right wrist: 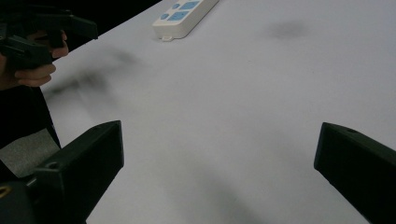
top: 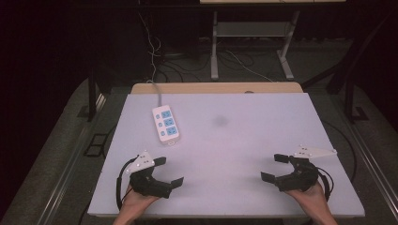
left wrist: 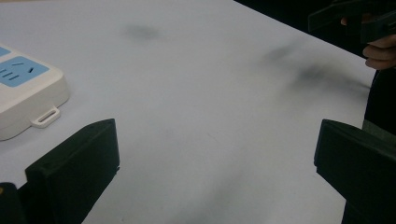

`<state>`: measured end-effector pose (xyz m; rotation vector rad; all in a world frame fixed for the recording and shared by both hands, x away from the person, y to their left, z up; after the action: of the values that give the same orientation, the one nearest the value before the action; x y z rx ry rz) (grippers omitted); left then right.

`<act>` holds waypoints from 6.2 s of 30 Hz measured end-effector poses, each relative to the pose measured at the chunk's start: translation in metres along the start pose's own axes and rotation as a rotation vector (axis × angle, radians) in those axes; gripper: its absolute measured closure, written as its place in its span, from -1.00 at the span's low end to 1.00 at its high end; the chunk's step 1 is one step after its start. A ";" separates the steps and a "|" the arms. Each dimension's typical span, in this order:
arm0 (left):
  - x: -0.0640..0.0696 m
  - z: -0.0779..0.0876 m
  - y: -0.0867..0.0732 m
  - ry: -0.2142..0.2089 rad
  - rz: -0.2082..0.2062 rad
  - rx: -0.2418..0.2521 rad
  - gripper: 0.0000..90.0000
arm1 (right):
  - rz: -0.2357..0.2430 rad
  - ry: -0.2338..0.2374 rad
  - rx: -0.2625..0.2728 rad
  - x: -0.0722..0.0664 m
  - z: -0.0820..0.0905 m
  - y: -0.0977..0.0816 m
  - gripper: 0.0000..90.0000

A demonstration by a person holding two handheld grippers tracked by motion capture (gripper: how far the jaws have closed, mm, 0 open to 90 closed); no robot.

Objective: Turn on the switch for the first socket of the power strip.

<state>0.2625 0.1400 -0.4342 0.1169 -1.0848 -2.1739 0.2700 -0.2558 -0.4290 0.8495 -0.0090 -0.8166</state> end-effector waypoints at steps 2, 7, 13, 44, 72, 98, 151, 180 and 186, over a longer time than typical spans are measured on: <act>0.000 0.000 0.000 0.000 -0.001 0.000 -1.00 | -0.001 0.002 0.000 0.000 0.000 0.000 -0.97; 0.000 0.000 0.000 0.000 -0.002 -0.004 -1.00 | 0.000 0.004 -0.003 -0.001 0.000 -0.001 -0.97; 0.000 0.000 0.000 -0.002 -0.003 -0.008 -1.00 | 0.005 0.006 -0.008 -0.001 -0.001 -0.001 -0.97; -0.004 0.012 0.021 -0.004 -0.035 -0.066 -1.00 | 0.013 0.003 -0.043 0.000 -0.005 -0.003 -0.97; -0.033 0.033 0.054 0.020 -0.018 -0.139 -1.00 | 0.007 -0.002 -0.045 0.002 -0.005 -0.003 -0.97; -0.066 0.046 0.072 0.085 0.003 -0.168 -1.00 | 0.004 -0.004 -0.053 0.003 -0.005 -0.005 -0.97; -0.125 0.040 0.120 0.168 0.024 -0.270 -1.00 | 0.010 -0.003 -0.069 0.003 -0.008 -0.007 -0.97; -0.177 0.018 0.140 0.165 0.093 -0.316 -0.87 | 0.000 -0.001 -0.066 0.006 -0.008 -0.007 -0.97; -0.188 0.016 0.138 0.157 0.125 -0.301 -0.73 | 0.001 -0.001 -0.067 0.006 -0.008 -0.007 -0.97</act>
<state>0.4737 0.2108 -0.3629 0.0796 -0.6519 -2.1475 0.2719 -0.2574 -0.4411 0.7859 0.0168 -0.8120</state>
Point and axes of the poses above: each handheld gripper's, and its own axes: z roughly backward along the jaws, y roughly out of its top, x roughly to its right, the point moved 4 cm from there along -z, roughly forward along the jaws, and after that the axes turned 15 degrees about -x, right-handed, at the moved point
